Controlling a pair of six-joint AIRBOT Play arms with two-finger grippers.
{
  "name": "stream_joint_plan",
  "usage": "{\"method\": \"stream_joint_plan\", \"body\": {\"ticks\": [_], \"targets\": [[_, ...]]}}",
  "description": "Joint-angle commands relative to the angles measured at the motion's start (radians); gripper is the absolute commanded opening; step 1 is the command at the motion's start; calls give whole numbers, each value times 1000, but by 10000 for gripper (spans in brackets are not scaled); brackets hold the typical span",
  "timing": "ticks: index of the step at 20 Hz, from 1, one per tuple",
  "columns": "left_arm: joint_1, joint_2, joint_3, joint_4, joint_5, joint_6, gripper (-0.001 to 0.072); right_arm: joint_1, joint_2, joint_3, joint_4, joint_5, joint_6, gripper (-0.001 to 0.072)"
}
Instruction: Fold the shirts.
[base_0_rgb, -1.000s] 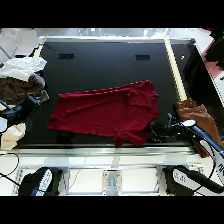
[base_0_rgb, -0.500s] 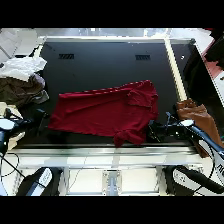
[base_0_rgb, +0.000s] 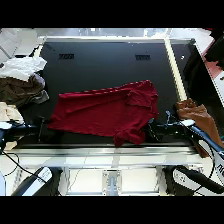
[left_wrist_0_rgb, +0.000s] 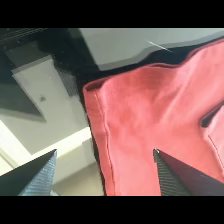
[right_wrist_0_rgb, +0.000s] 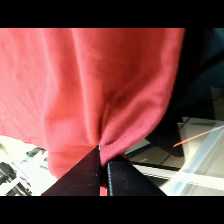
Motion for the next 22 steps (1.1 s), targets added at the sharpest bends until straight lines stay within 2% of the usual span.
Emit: {"method": "stream_joint_plan", "body": {"ticks": [1,8,10,11,12,14,15,16,19,21,22], "targets": [[9,-63,0,-116,46,129,554,1,1,1,15,6,-2,23],[9,-144,0,-142,95,191,547,1,1,1,34,2,-2,23],[9,-156,0,-142,114,192,452,1,1,1,34,2,-2,23],[9,-159,0,-142,126,195,451,1,1,1,34,3,-2,23],[9,-159,0,-143,133,195,398,1,1,1,34,2,-2,23],[9,-156,3,-163,146,209,6,1,2,3,35,3,-20,22],[9,-150,3,-220,148,277,7,1,8,12,35,3,-39,22],[10,-138,6,-330,145,397,7,0,23,29,34,3,-52,22],[10,-15,34,-781,37,777,6,-27,136,122,28,72,-82,22],[10,142,60,-1014,-23,897,5,-71,255,217,-7,176,-99,22],[10,233,76,-1081,-21,917,5,-96,320,270,-21,232,-99,22]]}}
